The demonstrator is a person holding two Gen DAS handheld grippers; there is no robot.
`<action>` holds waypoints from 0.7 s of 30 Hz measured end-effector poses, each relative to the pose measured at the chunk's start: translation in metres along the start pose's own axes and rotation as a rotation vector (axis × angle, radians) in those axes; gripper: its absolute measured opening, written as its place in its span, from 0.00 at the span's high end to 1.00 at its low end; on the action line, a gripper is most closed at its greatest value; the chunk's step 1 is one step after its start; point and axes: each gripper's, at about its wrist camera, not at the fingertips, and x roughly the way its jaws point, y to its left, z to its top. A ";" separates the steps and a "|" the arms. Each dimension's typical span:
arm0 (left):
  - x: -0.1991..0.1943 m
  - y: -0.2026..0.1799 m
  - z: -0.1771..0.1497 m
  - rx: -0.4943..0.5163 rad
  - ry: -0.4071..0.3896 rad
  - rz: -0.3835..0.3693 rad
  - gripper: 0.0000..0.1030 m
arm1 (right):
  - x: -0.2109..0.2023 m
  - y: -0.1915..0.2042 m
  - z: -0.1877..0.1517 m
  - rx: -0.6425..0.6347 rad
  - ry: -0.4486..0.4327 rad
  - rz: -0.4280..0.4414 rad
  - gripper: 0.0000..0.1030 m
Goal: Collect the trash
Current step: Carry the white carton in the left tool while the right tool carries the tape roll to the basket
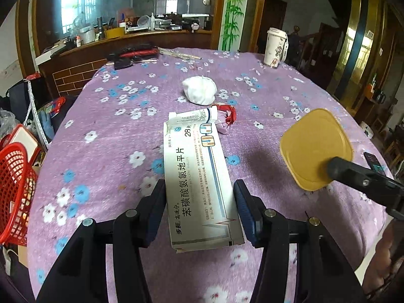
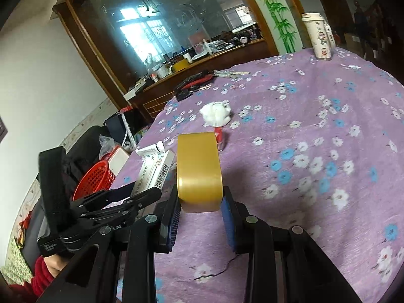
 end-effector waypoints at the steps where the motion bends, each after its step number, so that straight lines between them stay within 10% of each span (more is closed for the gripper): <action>1: -0.003 0.003 -0.002 -0.006 -0.003 -0.004 0.49 | 0.001 0.004 -0.001 -0.005 0.004 0.001 0.68; 21: -0.046 0.047 -0.020 -0.076 -0.061 -0.005 0.49 | 0.009 0.066 -0.009 -0.095 0.036 -0.006 0.68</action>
